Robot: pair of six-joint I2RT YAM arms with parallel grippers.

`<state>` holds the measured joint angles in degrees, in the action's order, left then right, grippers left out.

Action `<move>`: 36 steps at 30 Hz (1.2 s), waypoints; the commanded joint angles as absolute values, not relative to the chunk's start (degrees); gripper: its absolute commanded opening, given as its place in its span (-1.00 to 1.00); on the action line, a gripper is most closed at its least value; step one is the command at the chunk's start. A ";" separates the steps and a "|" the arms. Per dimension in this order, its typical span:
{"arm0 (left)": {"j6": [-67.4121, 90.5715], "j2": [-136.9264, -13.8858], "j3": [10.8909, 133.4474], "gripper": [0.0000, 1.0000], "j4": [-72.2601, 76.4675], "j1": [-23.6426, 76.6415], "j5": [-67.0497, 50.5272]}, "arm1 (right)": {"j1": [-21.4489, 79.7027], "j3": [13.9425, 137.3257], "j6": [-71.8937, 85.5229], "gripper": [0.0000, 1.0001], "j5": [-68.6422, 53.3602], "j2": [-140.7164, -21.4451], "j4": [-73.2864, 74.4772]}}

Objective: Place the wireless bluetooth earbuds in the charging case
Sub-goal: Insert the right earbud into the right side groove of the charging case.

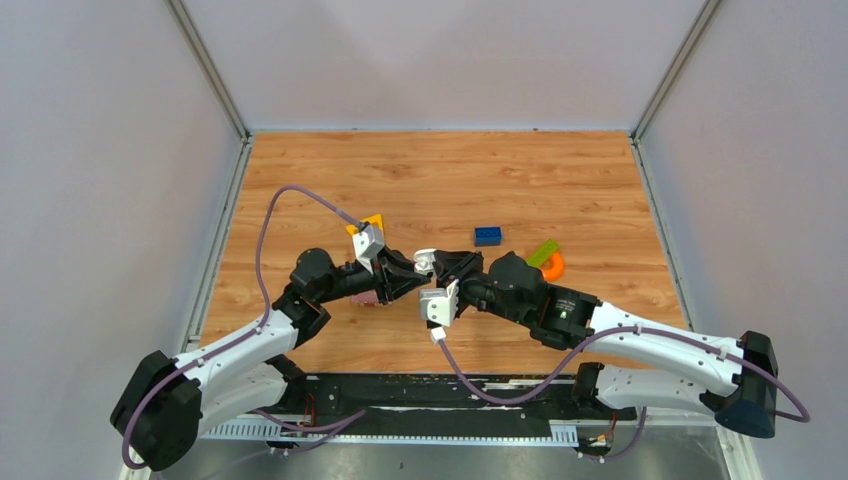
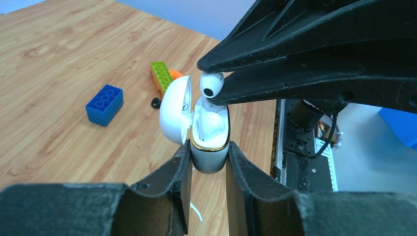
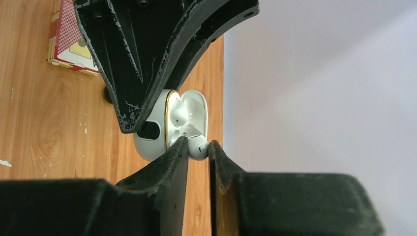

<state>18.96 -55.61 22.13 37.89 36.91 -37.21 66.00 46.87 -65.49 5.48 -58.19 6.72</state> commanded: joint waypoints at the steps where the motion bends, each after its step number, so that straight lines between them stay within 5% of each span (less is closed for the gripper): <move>1: 17.85 -54.20 23.27 -1.00 41.62 36.73 -36.99 | 66.53 49.20 -62.50 -0.78 8.37 -58.93 4.32; 11: 16.32 -52.95 22.72 -1.00 41.63 36.66 -35.66 | 66.52 52.95 -57.38 -0.49 8.77 -60.03 6.98; 30: 15.65 -52.44 22.77 -1.00 41.13 36.66 -35.86 | 66.50 56.41 -53.59 -0.42 9.80 -61.08 11.21; 36: 15.01 -52.23 22.81 -1.00 40.61 36.69 -35.71 | 66.33 61.64 -48.32 -0.17 5.64 -61.12 20.72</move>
